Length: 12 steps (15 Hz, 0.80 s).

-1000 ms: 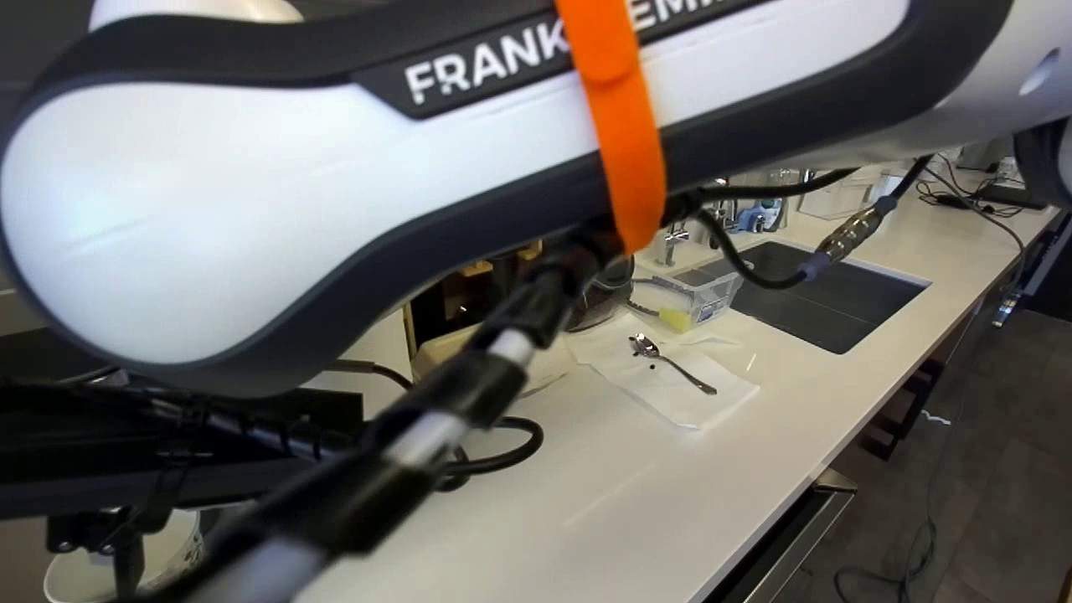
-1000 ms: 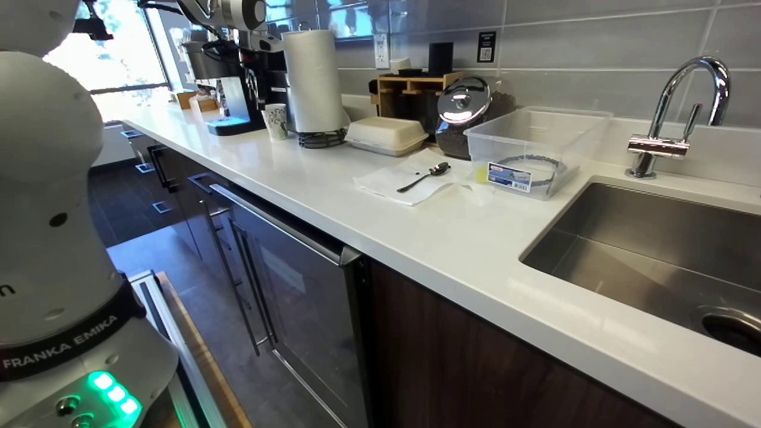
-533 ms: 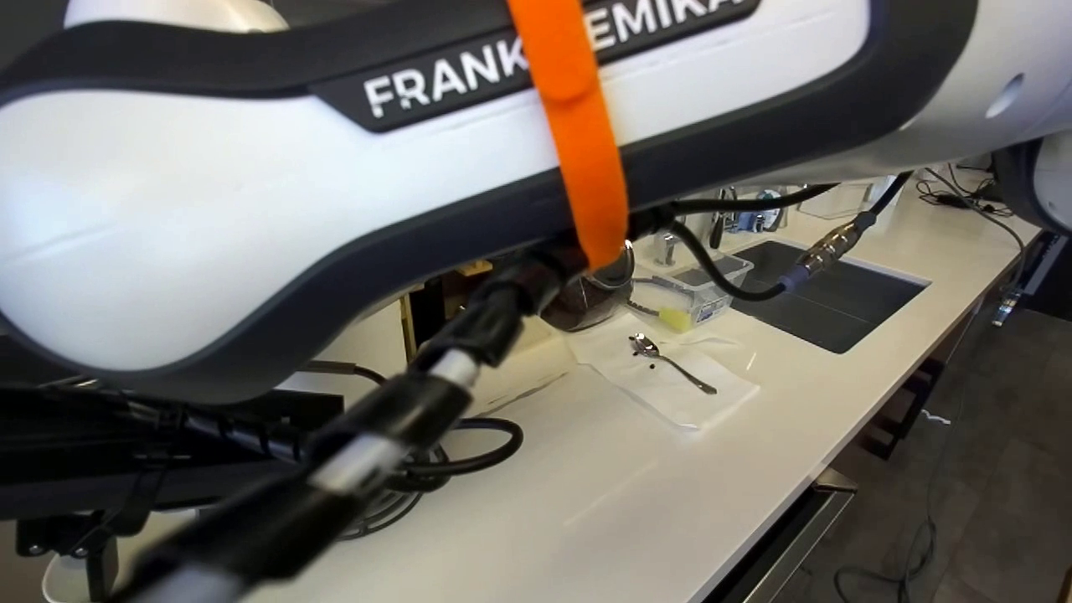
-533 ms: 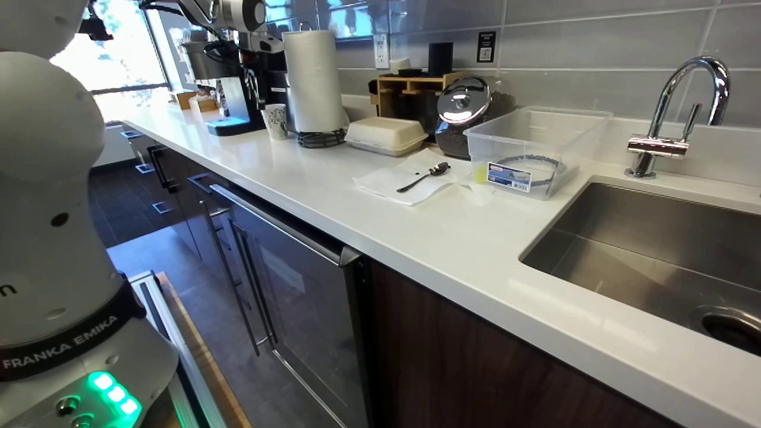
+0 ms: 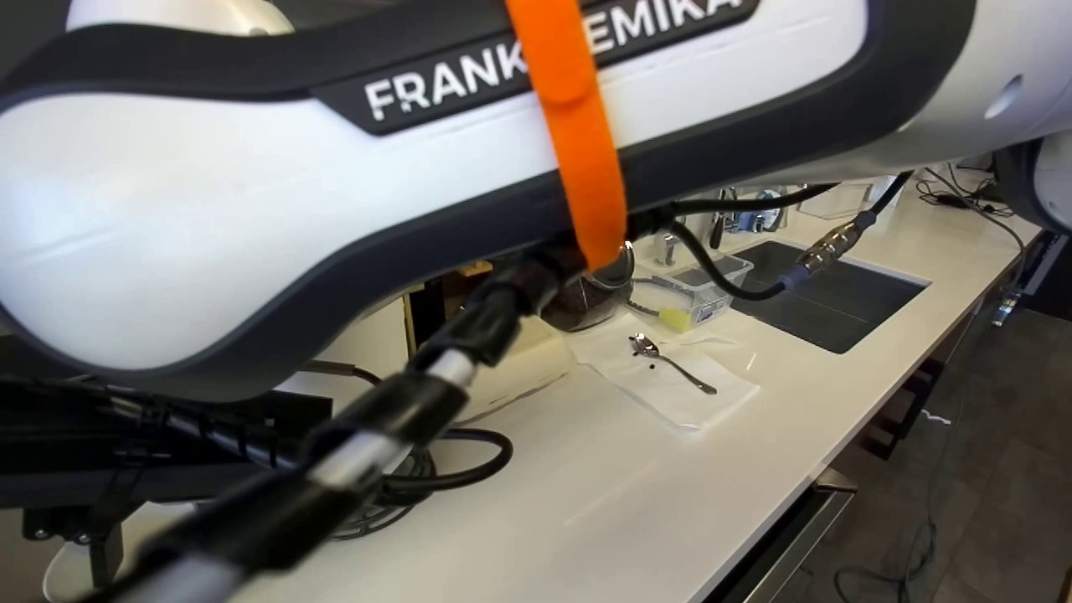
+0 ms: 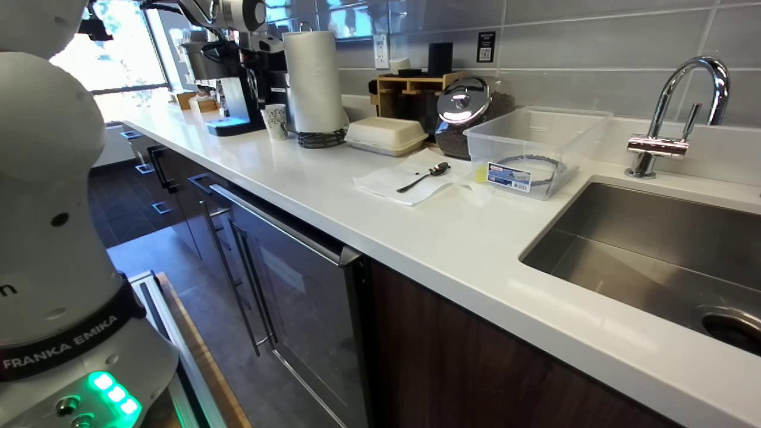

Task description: Put the cup in front of the foam pack

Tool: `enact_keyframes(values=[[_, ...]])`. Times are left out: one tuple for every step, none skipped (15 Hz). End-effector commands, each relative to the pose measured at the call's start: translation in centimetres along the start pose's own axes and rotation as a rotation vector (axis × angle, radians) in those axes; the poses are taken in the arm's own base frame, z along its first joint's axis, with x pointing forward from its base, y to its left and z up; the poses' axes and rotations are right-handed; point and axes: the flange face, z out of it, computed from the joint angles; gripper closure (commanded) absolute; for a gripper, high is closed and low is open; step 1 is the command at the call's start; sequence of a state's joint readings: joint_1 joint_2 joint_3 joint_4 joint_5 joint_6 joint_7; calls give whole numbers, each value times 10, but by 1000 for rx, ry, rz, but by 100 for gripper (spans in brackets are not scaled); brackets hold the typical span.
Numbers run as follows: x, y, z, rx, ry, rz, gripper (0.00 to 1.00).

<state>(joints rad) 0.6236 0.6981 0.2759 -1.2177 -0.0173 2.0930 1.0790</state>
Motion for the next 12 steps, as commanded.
enact_keyframes(values=[[1, 6, -9, -10, 78, 128, 0], [1, 7, -10, -15, 89, 158, 0], [0, 8, -11, -28, 101, 196, 0], [-2, 7, -12, -29, 106, 231, 0], [-4, 7, -11, -40, 114, 266, 0], [-6, 5, -8, -37, 107, 292, 0], [-8, 4, -6, -38, 107, 316, 0], [-10, 2, -4, -37, 107, 330, 0], [-12, 0, -2, -34, 108, 342, 0], [-14, -1, -1, -33, 116, 352, 0], [-14, -3, 0, -32, 127, 363, 0], [-15, -3, 2, -35, 137, 366, 0]])
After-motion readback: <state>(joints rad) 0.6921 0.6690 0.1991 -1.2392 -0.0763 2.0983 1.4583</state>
